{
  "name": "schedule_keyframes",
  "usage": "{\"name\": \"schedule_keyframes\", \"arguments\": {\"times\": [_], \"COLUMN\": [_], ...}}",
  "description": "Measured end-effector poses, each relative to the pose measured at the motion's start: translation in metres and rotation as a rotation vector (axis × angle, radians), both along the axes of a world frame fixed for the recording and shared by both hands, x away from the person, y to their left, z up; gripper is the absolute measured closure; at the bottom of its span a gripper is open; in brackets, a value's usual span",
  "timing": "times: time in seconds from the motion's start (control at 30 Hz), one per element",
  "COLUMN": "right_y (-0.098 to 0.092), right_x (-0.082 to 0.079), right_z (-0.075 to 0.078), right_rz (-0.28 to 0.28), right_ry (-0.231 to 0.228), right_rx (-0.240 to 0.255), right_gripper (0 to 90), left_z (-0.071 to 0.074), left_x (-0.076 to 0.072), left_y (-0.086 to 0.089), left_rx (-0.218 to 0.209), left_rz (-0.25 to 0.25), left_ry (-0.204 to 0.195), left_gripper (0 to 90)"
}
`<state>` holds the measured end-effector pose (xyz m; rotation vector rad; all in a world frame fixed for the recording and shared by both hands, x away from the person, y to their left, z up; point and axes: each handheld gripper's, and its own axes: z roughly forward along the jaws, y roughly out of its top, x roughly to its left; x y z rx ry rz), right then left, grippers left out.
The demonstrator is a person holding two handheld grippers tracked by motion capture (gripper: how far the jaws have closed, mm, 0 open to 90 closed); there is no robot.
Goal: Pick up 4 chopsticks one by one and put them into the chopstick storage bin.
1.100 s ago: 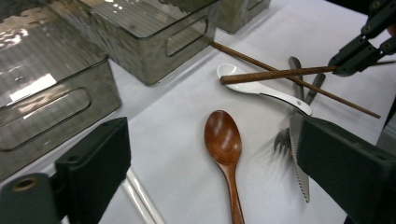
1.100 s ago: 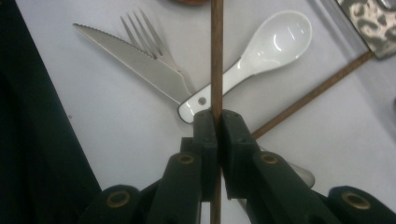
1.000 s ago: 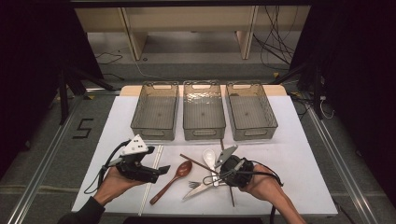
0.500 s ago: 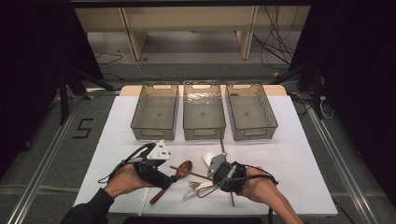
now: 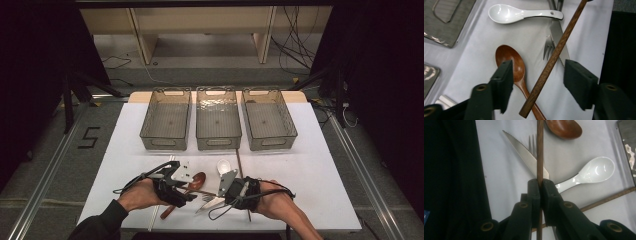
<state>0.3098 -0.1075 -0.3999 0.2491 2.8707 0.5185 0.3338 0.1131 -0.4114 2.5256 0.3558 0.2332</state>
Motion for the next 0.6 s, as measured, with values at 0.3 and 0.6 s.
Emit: {"name": "schedule_keyframes", "arguments": {"times": [0.3,0.6], "right_y": [0.0029,0.0034], "right_x": [-0.0034,-0.0038], "right_z": [-0.0017,-0.0024], "right_rz": [0.026,0.058], "right_ry": [0.008,0.001], "right_rx": [-0.019,-0.019], "right_gripper": [86.1,86.0], "left_z": [-0.0038,-0.0066], "left_x": [-0.0035,-0.0054], "left_y": [-0.0028,-0.0039], "left_rx": [0.040,0.061], "left_rz": [-0.054,-0.090], "left_ry": [0.017,0.020], "left_gripper": [61.0,73.8]}}
